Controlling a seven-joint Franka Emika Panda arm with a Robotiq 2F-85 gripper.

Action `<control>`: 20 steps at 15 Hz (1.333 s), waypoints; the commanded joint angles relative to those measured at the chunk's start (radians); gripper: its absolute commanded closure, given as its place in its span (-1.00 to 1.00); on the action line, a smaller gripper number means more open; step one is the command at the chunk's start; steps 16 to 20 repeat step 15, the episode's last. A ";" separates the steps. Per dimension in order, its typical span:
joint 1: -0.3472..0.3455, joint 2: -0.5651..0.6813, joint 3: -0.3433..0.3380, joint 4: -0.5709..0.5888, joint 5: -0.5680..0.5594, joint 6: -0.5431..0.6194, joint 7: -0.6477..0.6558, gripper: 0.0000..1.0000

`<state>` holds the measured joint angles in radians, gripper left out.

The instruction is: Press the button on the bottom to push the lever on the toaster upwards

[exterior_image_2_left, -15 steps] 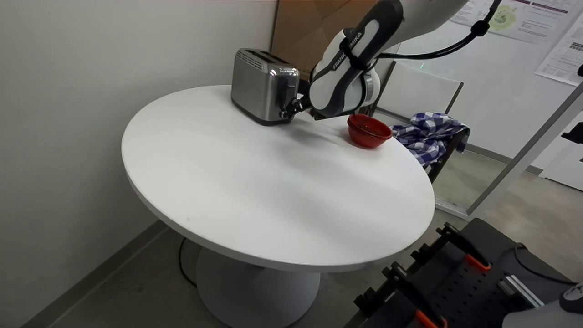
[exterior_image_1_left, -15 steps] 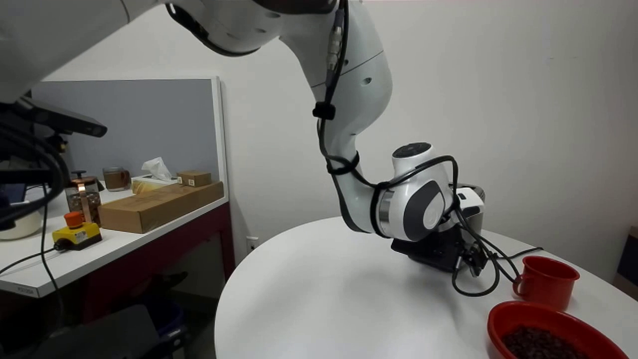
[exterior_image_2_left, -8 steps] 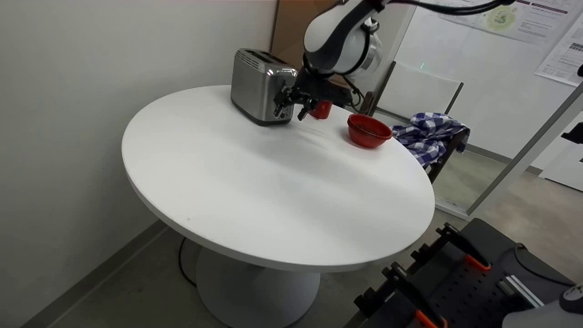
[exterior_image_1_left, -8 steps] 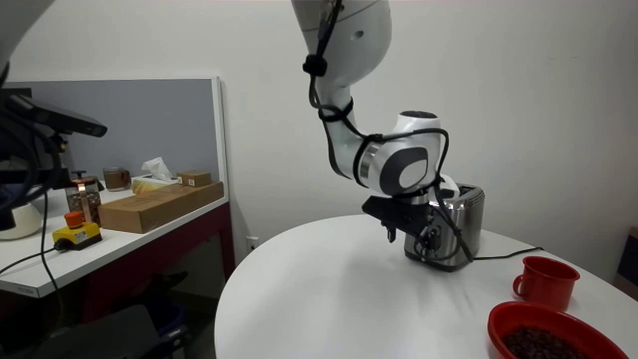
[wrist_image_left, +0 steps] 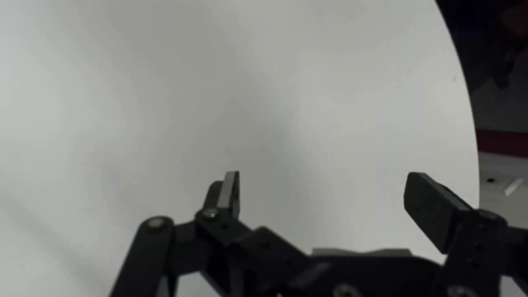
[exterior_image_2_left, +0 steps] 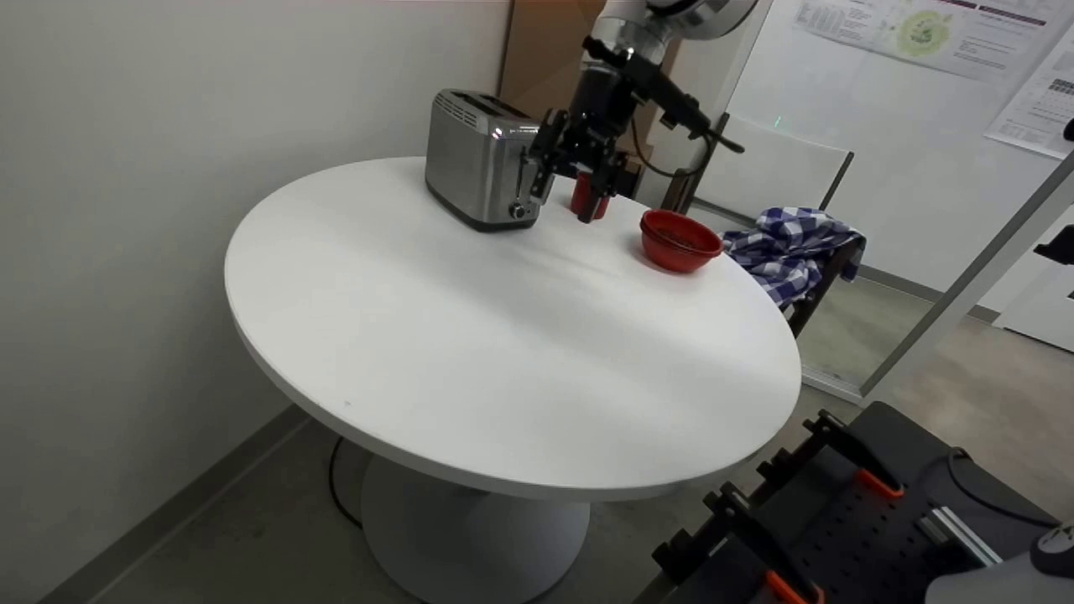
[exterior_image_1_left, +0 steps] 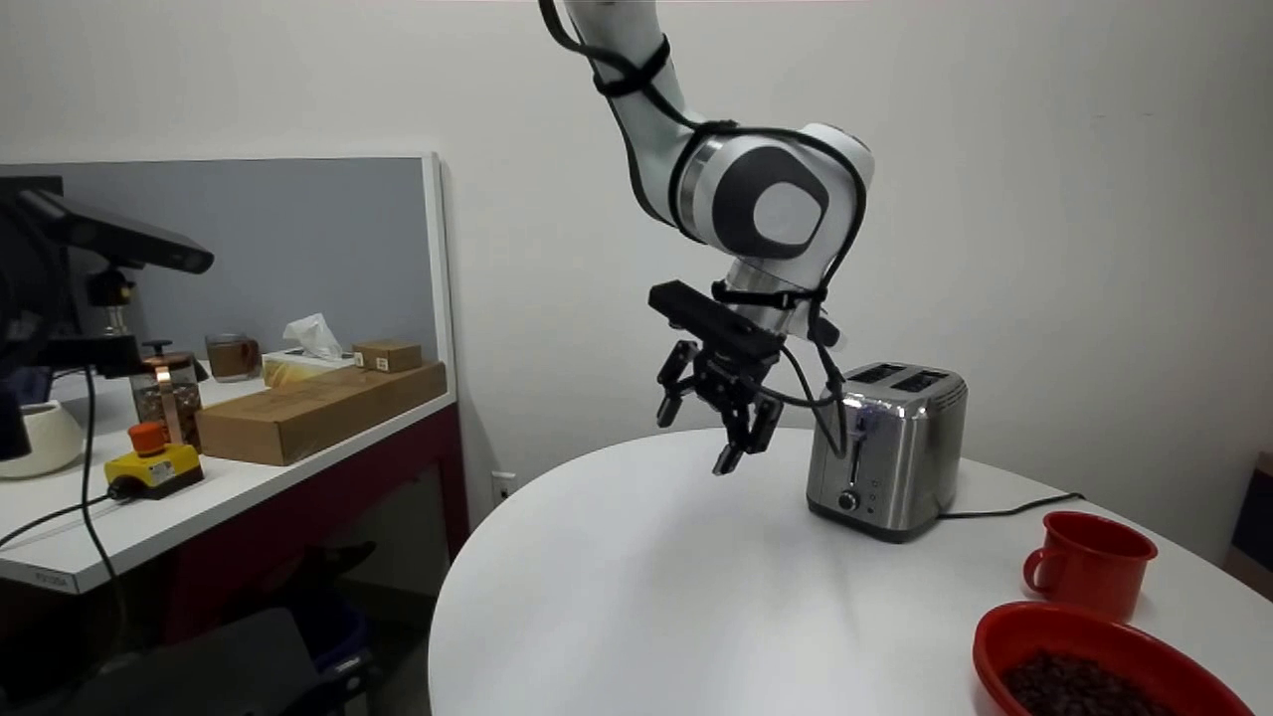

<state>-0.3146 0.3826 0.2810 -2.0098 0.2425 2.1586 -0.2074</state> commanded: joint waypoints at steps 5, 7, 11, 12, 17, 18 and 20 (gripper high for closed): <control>0.201 -0.348 -0.164 -0.225 -0.098 -0.124 -0.003 -1.00; 0.240 -0.427 -0.179 -0.282 -0.161 -0.097 0.008 -1.00; 0.281 -0.533 -0.204 -0.343 -0.189 -0.111 0.022 -1.00; 0.287 -0.466 -0.210 -0.288 -0.180 -0.122 0.011 -1.00; 0.296 -0.514 -0.218 -0.323 -0.182 -0.121 0.013 -1.00; 0.296 -0.514 -0.218 -0.323 -0.182 -0.121 0.013 -1.00; 0.296 -0.514 -0.218 -0.323 -0.182 -0.121 0.013 -1.00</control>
